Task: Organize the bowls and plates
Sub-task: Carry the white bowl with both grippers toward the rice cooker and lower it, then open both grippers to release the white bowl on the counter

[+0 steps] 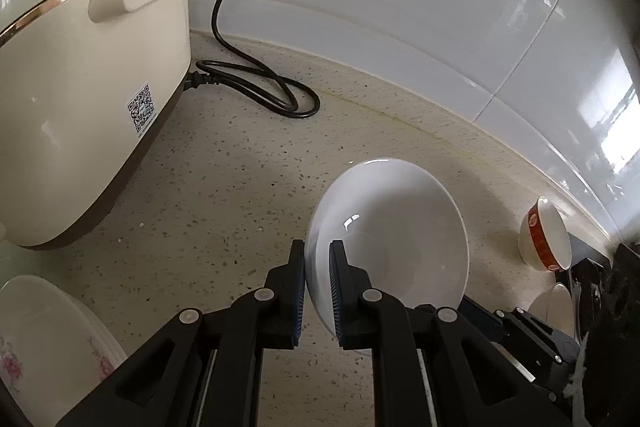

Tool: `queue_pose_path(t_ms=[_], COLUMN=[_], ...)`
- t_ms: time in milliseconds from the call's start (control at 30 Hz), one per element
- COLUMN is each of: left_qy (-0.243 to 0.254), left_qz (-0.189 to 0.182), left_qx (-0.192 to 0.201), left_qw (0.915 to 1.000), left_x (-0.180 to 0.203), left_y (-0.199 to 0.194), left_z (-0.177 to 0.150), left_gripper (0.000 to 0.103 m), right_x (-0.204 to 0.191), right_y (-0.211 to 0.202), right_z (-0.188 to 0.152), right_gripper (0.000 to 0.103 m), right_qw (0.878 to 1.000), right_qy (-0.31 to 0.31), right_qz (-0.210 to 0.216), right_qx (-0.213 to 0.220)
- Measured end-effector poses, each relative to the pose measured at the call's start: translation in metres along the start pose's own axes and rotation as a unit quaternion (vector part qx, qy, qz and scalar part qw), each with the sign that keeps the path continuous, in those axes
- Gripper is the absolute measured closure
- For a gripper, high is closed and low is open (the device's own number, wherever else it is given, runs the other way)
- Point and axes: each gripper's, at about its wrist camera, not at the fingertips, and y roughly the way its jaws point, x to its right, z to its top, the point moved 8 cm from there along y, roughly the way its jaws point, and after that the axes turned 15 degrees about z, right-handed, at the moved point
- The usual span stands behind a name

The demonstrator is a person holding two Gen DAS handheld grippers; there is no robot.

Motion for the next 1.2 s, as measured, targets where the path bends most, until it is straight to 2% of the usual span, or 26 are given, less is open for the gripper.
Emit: queue_pose_path(t_ms=[133, 467, 567, 633, 667, 900, 1000, 1100, 1200], left_qy=[0.003, -0.01, -0.013, -0.016, -0.017, -0.035, -0.037, -0.044, -0.055], left_qz=[0.009, 0.004, -0.003, -0.003, -0.004, -0.006, -0.007, -0.006, -0.003], left_qx=[-0.001, -0.012, -0.024, -0.028, -0.027, -0.024, -0.02, -0.007, 0.017], left_qw=[1.0, 0.9999, 0.9996, 0.9995, 0.9995, 0.9991, 0.9991, 0.999, 0.9983], left_x=[0.0, -0.004, -0.002, -0.003, -0.003, -0.007, -0.007, -0.009, -0.012], left_y=[0.002, 0.005, 0.01, 0.013, 0.013, 0.013, 0.011, 0.007, -0.003], left_z=[-0.001, -0.001, -0.003, -0.004, -0.004, -0.002, -0.001, 0.003, 0.01], left_gripper=[0.091, 0.089, 0.088, 0.087, 0.086, 0.075, 0.066, 0.057, 0.055], right_x=[0.0, -0.001, -0.001, 0.0, 0.0, 0.004, 0.003, 0.002, 0.003], right_y=[0.0, -0.001, -0.004, -0.007, -0.01, -0.014, -0.015, -0.019, -0.031], right_z=[0.001, 0.002, 0.004, 0.006, 0.007, 0.009, 0.01, 0.011, 0.016], right_gripper=[0.07, 0.068, 0.062, 0.052, 0.05, 0.045, 0.045, 0.044, 0.039], right_qw=[1.0, 1.0, 0.999, 0.999, 0.999, 0.998, 0.998, 0.997, 0.995], right_qy=[-0.007, -0.019, -0.025, -0.027, -0.029, -0.026, -0.031, -0.036, -0.037], right_qz=[0.0, -0.006, -0.015, -0.022, -0.025, -0.035, -0.041, -0.051, -0.066], right_qx=[0.004, 0.011, 0.018, 0.025, 0.032, 0.035, 0.035, 0.039, 0.061])
